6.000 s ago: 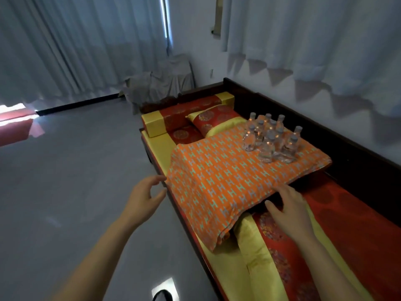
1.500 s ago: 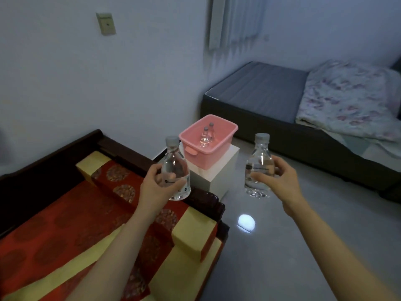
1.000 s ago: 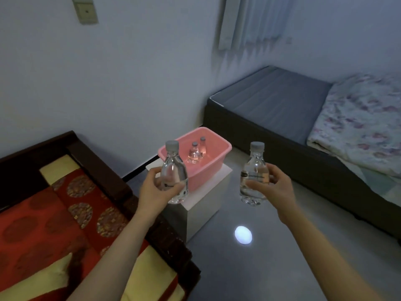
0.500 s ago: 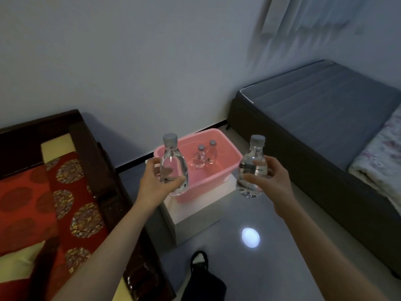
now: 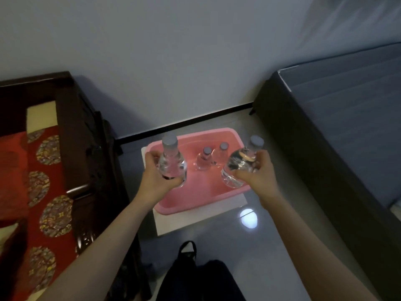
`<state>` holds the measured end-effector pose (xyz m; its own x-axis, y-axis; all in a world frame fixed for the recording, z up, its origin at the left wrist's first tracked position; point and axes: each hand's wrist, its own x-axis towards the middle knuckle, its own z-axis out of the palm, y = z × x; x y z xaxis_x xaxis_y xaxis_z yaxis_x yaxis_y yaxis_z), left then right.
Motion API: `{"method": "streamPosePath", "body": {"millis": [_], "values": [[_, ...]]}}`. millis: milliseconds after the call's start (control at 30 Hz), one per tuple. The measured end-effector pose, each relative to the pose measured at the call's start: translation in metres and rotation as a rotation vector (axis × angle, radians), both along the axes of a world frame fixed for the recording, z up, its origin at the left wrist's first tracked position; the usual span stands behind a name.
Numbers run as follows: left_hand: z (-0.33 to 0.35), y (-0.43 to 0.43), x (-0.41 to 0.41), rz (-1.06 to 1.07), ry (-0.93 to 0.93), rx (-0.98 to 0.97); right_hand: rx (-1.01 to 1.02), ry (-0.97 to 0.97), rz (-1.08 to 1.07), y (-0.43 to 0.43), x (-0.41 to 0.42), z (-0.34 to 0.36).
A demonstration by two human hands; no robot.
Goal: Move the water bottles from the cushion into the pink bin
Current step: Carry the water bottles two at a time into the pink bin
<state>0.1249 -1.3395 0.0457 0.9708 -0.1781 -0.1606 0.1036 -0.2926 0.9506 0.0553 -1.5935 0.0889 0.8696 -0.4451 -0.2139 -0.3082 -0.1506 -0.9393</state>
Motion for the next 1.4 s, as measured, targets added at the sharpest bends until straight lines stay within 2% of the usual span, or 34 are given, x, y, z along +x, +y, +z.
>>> {"method": "streamPosePath", "body": {"millis": [200, 300, 433, 600, 800, 1200, 1400], "values": [[-0.041, -0.031, 0.029, 0.131, 0.069, 0.022, -0.031, 0.129, 0.062, -0.022, 0.054, -0.064], [-0.070, -0.046, 0.035, 0.208, 0.096, 0.032, -0.109, 0.192, 0.175, -0.029, 0.073, -0.097], [-0.108, -0.060, 0.048, 0.250, 0.156, 0.088, -0.174, 0.270, 0.330, -0.032, 0.100, -0.134], [-0.154, -0.073, 0.059, 0.261, 0.235, 0.174, -0.206, 0.320, 0.398, -0.029, 0.120, -0.176], [-0.184, -0.087, 0.073, 0.303, 0.178, 0.255, -0.304, 0.326, 0.427, -0.028, 0.127, -0.216], [-0.213, -0.101, 0.102, 0.221, 0.109, 0.249, -0.317, 0.326, 0.361, -0.028, 0.128, -0.234], [-0.216, -0.108, 0.104, 0.226, 0.054, 0.214, -0.319, 0.353, 0.424, -0.031, 0.127, -0.229]]}}
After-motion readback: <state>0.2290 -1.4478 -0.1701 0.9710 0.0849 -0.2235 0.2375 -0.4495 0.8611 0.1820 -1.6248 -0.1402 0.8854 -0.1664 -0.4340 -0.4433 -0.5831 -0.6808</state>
